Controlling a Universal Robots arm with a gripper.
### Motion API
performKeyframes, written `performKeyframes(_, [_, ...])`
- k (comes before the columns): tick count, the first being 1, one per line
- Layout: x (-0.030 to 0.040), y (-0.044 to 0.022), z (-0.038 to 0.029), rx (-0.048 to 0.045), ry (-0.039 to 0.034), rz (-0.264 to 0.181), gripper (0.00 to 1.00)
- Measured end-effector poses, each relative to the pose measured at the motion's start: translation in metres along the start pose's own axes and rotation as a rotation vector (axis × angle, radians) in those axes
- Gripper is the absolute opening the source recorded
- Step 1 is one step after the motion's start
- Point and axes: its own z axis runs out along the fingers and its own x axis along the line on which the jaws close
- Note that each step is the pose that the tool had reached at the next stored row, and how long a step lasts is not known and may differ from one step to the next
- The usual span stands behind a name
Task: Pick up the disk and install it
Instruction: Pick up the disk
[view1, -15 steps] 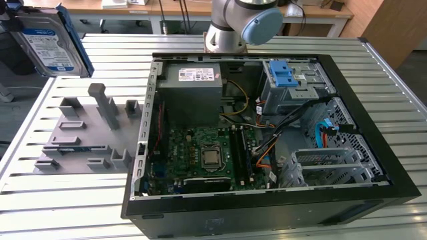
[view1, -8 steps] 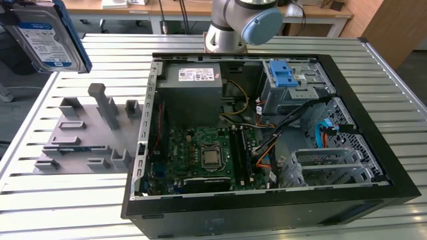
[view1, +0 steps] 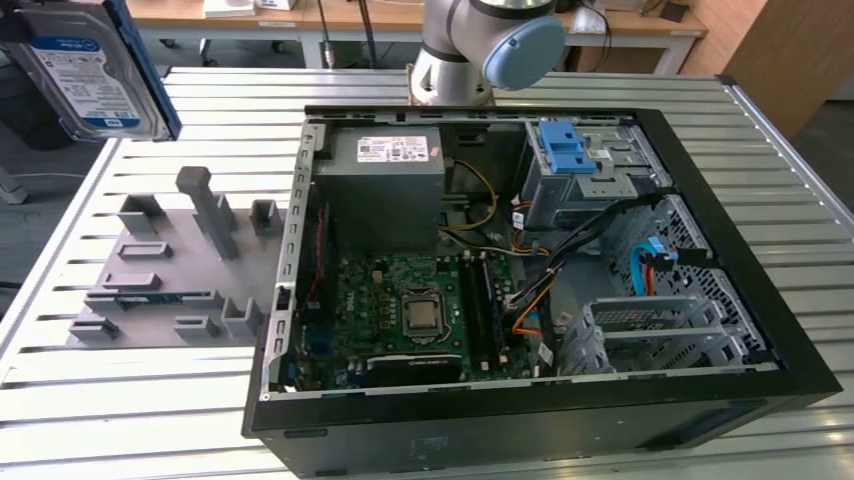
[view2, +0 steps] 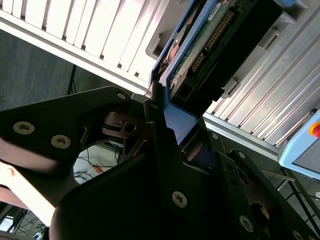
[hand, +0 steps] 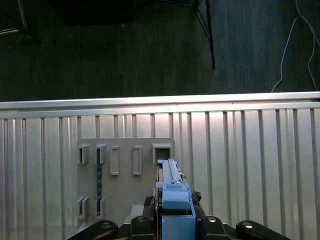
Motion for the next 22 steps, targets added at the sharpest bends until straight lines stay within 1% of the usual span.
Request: performKeyframes(22, [-0.0005,0.0004,-0.0178,0.0000,0.0000,0.000,0.37])
